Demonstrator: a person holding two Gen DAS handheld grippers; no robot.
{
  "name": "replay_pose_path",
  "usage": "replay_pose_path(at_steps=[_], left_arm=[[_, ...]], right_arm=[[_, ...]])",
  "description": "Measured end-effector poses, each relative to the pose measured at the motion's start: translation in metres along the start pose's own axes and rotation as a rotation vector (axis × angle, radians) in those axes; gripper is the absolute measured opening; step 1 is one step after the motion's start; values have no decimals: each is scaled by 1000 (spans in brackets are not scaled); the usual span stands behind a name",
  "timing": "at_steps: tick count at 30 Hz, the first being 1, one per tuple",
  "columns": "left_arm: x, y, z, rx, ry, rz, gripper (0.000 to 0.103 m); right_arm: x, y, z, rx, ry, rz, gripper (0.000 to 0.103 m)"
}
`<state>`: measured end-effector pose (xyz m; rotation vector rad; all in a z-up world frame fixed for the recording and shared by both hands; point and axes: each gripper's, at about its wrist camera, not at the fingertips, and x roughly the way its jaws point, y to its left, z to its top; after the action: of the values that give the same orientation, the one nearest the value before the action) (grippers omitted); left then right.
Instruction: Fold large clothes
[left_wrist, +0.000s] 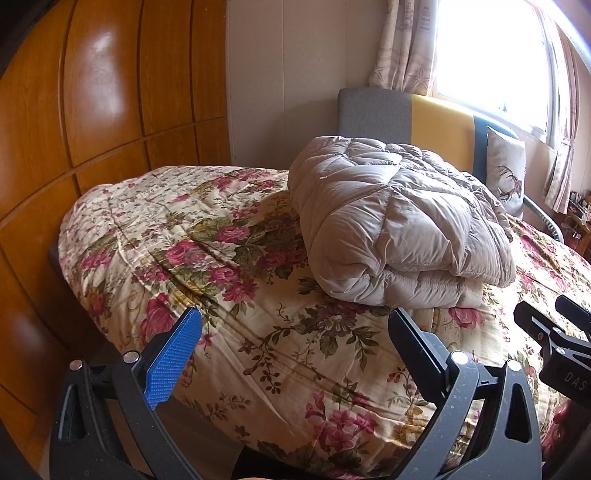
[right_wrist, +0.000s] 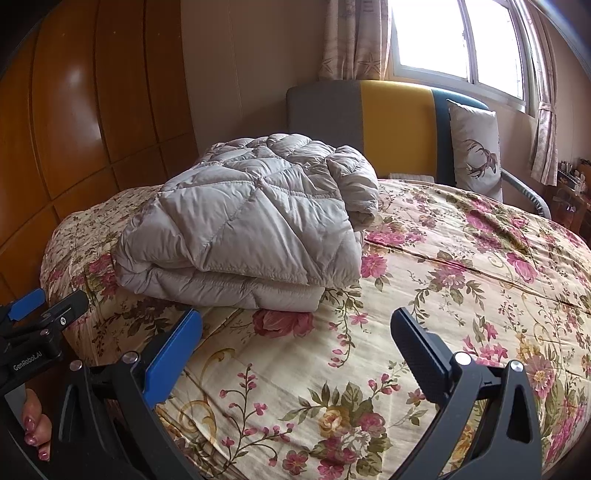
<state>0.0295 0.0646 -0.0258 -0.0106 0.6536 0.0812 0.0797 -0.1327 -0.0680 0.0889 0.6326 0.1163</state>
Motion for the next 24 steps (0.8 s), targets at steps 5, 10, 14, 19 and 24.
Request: replay_pose_path(at_steps=[5, 10, 14, 19, 24], left_arm=[[-1, -1, -1, 4, -2, 1, 100], [-3, -1, -1, 3, -10, -5, 100], [-4, -1, -1, -1, -18, 3, 100], [3, 0, -1, -7, 28, 8, 100], [17, 3, -2, -21, 106, 20, 100]], right_arm=[[1, 0, -1, 0, 5, 2, 101], [2, 0, -1, 2, 12, 3, 101], [4, -2, -2, 9, 17, 3, 101], [7, -7, -2, 23, 27, -3, 101], [20, -33, 4, 43, 49, -72, 101]])
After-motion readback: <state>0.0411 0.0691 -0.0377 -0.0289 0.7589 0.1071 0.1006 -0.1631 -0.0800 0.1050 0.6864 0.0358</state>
